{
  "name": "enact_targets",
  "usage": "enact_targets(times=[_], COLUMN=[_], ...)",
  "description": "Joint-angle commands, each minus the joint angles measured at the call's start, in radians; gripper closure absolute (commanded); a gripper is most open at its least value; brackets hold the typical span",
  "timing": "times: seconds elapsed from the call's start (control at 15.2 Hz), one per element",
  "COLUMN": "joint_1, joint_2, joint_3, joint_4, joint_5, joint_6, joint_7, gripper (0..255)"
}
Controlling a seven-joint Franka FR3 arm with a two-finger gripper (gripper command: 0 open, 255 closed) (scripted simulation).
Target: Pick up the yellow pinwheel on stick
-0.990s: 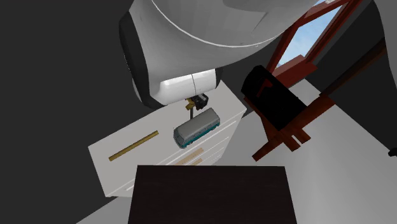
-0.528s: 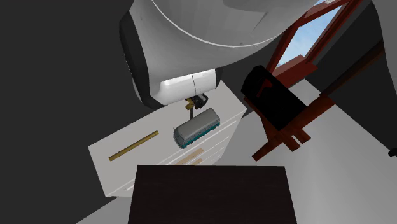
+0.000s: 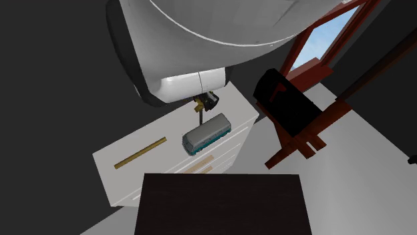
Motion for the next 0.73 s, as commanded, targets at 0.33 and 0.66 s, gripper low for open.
enact_targets(times=[0.33, 0.66], joint_1=[-0.007, -0.006], joint_2=[-0.094, -0.133], joint_3=[0.017, 0.019], joint_4=[0.007, 0.015], joint_5=[0.071, 0.096], joint_6=[-0.095, -0.138], joint_7=[-0.055, -0.075], gripper=[255, 255])
